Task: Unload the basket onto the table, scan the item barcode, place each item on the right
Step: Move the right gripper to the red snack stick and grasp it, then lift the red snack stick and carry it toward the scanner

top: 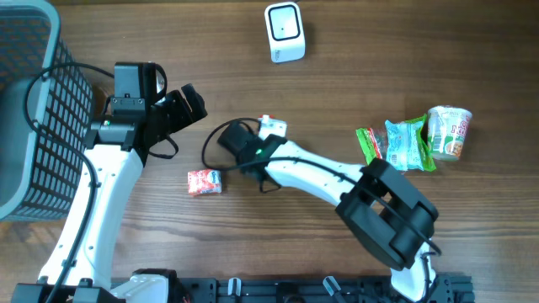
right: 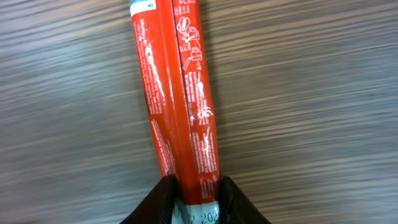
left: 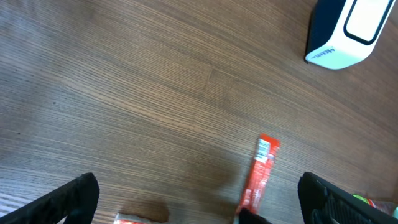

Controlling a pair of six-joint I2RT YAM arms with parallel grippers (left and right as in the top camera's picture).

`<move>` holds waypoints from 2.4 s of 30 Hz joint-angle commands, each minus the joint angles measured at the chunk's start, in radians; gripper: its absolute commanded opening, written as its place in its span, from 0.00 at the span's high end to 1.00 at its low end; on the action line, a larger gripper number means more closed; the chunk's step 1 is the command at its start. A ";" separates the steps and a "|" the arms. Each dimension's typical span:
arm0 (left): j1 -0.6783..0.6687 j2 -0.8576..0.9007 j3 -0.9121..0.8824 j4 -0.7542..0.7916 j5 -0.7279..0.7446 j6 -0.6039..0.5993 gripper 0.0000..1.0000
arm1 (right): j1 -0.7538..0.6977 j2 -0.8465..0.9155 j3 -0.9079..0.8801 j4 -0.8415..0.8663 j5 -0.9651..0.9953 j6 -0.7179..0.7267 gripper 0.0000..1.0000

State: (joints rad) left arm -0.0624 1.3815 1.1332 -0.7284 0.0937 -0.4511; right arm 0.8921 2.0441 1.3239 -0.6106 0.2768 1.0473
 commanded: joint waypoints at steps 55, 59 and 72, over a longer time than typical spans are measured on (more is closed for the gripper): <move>0.004 -0.006 0.000 0.003 -0.010 0.001 0.00 | -0.415 -0.261 -0.178 0.043 -0.555 -0.749 0.96; 0.004 -0.006 0.000 0.003 -0.010 0.002 0.00 | -0.415 -0.515 -0.178 -0.060 -0.577 -0.976 0.96; 0.004 -0.006 0.000 0.003 -0.010 0.002 0.00 | -0.415 -0.881 -0.178 -0.373 -0.963 -1.469 0.96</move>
State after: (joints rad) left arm -0.0624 1.3815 1.1332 -0.7284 0.0937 -0.4511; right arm 0.4808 1.1713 1.1465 -0.9840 -0.6453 -0.3779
